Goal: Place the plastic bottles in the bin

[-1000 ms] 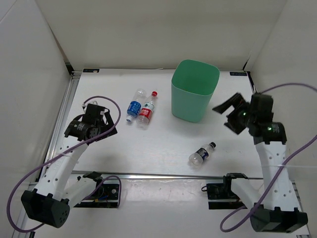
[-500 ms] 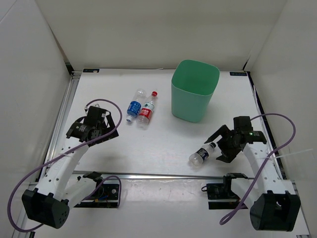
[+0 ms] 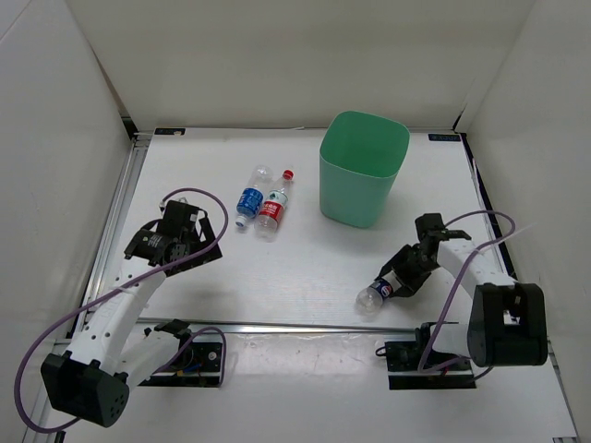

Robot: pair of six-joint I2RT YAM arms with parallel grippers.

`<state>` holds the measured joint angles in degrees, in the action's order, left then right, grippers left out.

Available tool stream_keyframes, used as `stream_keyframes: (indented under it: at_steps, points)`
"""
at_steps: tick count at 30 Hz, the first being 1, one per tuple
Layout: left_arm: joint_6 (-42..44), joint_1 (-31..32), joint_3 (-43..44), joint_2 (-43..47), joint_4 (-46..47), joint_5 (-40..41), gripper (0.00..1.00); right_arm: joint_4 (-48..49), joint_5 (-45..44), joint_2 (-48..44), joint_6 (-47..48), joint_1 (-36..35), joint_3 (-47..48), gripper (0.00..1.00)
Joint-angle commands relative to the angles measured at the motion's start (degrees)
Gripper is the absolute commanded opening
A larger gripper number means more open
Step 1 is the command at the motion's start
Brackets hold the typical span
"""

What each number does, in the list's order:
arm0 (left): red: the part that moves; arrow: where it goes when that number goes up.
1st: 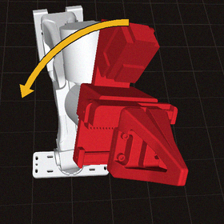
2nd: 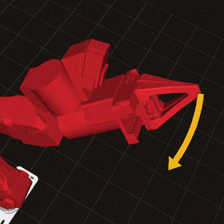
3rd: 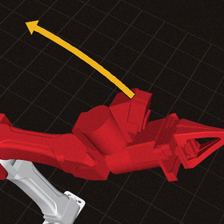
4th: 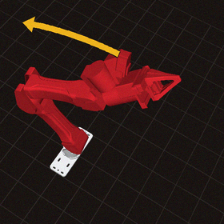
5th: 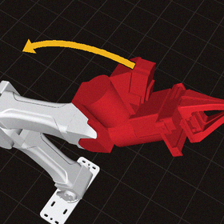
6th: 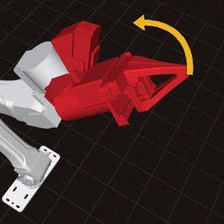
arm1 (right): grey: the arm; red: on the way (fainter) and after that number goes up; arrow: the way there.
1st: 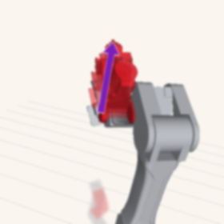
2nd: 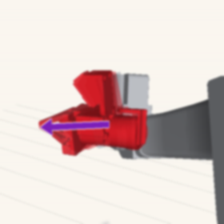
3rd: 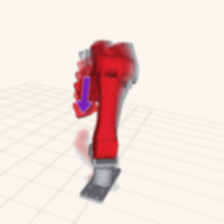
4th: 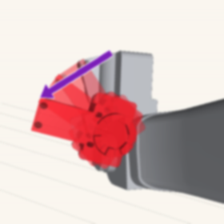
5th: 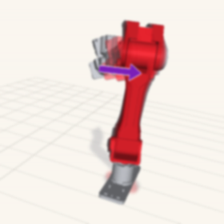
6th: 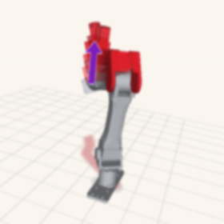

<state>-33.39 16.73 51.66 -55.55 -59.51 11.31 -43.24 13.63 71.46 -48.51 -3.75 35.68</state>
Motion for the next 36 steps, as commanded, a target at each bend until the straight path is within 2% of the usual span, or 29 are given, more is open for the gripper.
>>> stream_keyframes:
  at_steps: [1,2,3,9,11,12,13,14,17,18,20,23,24,25,28,31,32,35,36]
  points:
    - [0.6,0.41,-0.33,1.15,0.79,-1.2,1.0,1.94,-0.44,2.02,1.31,-1.17,3.78,0.5]
    - [0.6,0.41,-0.33,1.15,0.79,-1.2,1.0,1.41,-1.05,1.49,1.31,-1.7,4.39,0.44]
    - [0.6,0.41,-0.33,1.15,0.79,-0.68,1.0,-0.16,-1.06,0.62,1.31,-1.7,6.05,0.33]
    - [0.6,0.41,-0.33,1.15,0.27,-0.68,1.0,-4.48,-1.51,-11.6,-0.36,-2.76,18.61,0.24]
    - [0.6,0.41,-0.33,1.15,0.27,-0.68,1.0,-5.01,0.16,-12.31,1.91,-2.76,28.79,0.14]
    - [0.6,0.41,-0.33,1.15,0.27,-0.68,1.0,-5.01,0.17,-12.31,3.15,-3.89,33.01,0.13]
    - [0.6,0.41,-0.33,1.15,0.27,-0.68,1.0,-8.05,-2.35,-10.57,3.16,-5.9,37.83,0.12]
    - [0.6,0.41,-0.33,0.54,0.79,-1.2,1.0,-8.95,-7.34,-9.68,3.16,-6.53,46.93,0.12]
    - [0.6,0.41,-0.86,0.53,0.79,-1.2,1.0,-8.96,-9.49,-3.89,6.58,-6.53,58.76,0.15]
    - [0.6,0.41,-0.86,0.53,1.32,-1.73,1.0,-8.96,-10.45,-2.05,7.2,-6.53,65.33,0.15]
    - [0.6,1.02,-1.38,0.53,1.84,-1.73,1.0,-8.44,-13.35,5.41,8.34,-6.53,71.95,0.15]
    - [0.6,1.54,-1.39,0.0,1.85,-1.73,1.0,-3.7,-13.89,10.17,8.87,-6.53,74.61,0.17]
    - [0.6,1.55,-1.39,-0.61,1.85,-1.73,1.0,-2.56,-13.89,13.58,9.83,-6.53,75.58,0.2]
    - [0.6,1.55,-1.39,-0.61,1.85,-1.73,1.0,-1.94,-14.59,15.53,10.36,-7.32,78.63,0.27]
    - [0.6,1.55,-0.86,-0.61,1.85,-1.73,1.0,-1.93,-17.84,22.04,11.69,-8.64,83.31,0.32]
    - [0.6,1.55,-0.86,-0.09,1.32,-1.73,1.0,-1.93,-18.55,25.48,12.83,-8.64,86.92,0.62]
    - [0.6,1.55,-0.34,0.52,1.32,-1.73,1.0,-1.93,-18.55,25.48,12.83,-8.64,87.45,0.85]
    - [1.13,1.55,0.54,1.06,0.71,-0.51,1.0,-2.45,-18.55,25.48,14.23,-9.17,87.45,0.98]
    - [1.13,1.55,1.24,1.06,-0.51,2.37,1.0,-2.46,-18.55,24.35,14.23,-9.17,87.45,1.0]
